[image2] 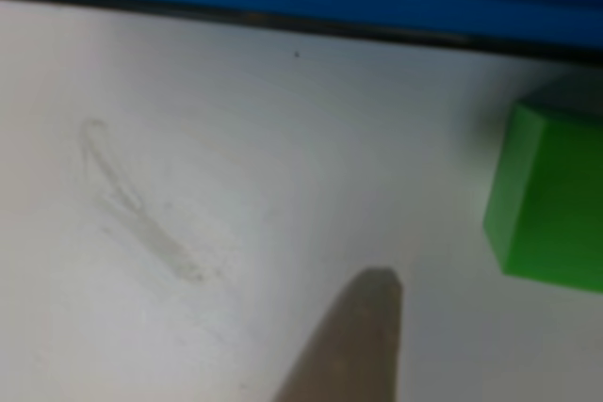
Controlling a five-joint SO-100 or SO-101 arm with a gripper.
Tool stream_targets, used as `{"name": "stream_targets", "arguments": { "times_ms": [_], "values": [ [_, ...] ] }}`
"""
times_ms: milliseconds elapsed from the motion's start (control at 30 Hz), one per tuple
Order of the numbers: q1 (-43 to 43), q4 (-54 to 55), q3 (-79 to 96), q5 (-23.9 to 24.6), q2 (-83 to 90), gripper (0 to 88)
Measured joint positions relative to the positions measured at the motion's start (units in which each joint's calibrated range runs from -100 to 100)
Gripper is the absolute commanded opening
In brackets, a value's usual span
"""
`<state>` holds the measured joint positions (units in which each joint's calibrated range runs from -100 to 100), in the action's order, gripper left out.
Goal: Pick up green cube and drop it in the blue box
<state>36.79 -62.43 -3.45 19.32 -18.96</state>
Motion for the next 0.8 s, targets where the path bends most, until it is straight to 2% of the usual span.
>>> {"name": "stream_targets", "arguments": {
  "times_ms": [800],
  "values": [
    [1.8,0.0,0.4,0.0,-3.2,30.4]
  ]
}}
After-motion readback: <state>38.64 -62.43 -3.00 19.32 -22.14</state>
